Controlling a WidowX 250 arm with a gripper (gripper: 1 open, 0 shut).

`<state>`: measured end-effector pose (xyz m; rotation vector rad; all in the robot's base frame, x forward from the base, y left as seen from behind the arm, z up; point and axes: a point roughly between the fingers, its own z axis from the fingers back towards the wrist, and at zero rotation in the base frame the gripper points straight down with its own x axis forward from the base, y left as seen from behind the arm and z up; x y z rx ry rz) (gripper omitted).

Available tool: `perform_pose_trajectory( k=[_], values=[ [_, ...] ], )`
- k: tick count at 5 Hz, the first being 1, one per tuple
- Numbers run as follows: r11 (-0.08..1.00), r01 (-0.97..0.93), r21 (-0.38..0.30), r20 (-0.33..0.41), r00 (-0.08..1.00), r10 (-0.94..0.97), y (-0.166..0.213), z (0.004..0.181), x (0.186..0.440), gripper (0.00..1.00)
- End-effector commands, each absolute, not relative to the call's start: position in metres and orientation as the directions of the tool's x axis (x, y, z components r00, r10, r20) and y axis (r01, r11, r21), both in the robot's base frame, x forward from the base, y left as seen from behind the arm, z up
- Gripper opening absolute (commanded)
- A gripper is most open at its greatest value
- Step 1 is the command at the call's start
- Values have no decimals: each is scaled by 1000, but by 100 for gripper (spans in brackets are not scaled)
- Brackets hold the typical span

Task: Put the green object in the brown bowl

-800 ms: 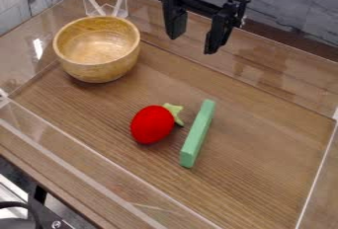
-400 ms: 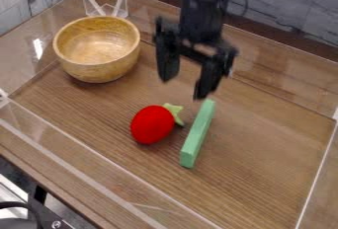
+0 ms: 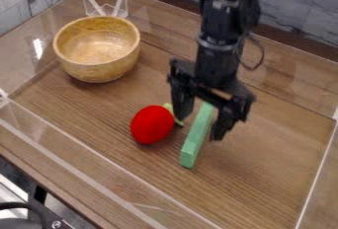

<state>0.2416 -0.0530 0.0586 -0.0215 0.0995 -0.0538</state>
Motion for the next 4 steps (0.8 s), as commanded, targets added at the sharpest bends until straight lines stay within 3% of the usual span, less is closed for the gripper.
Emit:
perform_pose_trajectory(
  k=[1, 2, 3, 4],
  values=[
    [1000, -4, -30, -58, 998, 3, -59, 40, 241, 100],
    [999, 7, -37, -44, 999, -9, -60, 38, 252, 0],
    [999, 27, -43, -34, 999, -28, -61, 43, 263, 0],
    [999, 0, -54, -14, 1000, 0, -55, 46, 255, 0]
  ],
)
